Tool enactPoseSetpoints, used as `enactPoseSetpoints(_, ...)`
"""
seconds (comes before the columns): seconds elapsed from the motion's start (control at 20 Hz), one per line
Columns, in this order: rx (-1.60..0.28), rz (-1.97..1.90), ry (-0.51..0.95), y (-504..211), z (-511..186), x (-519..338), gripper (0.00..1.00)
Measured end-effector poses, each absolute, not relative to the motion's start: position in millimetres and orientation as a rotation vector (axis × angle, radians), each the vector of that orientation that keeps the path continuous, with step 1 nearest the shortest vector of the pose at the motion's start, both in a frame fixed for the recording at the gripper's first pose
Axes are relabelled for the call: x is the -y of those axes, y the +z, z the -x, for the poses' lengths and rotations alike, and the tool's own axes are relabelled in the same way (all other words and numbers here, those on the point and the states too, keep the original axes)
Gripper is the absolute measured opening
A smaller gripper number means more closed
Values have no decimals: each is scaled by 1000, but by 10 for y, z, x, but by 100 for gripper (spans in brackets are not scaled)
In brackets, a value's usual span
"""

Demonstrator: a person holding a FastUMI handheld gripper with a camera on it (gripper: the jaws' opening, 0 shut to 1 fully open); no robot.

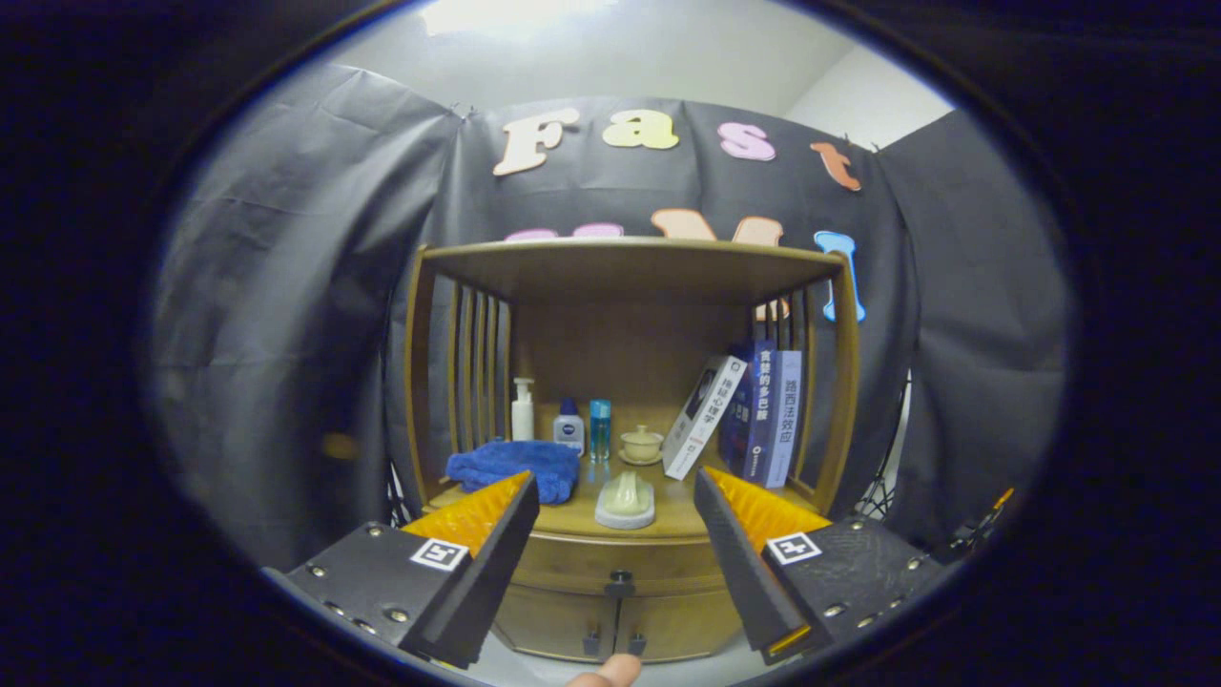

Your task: Pull open the drawer, take out the items inside it, and place them on the countertop above the cabinet.

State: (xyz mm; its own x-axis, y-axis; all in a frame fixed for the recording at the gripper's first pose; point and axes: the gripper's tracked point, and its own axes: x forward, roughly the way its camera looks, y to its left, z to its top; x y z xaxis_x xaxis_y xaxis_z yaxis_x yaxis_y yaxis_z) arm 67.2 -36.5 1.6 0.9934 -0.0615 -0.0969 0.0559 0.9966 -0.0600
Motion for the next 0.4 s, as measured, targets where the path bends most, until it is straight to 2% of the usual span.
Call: enactPoseSetpoints(0.4,-168,54,-188,-126,-143,781,97)
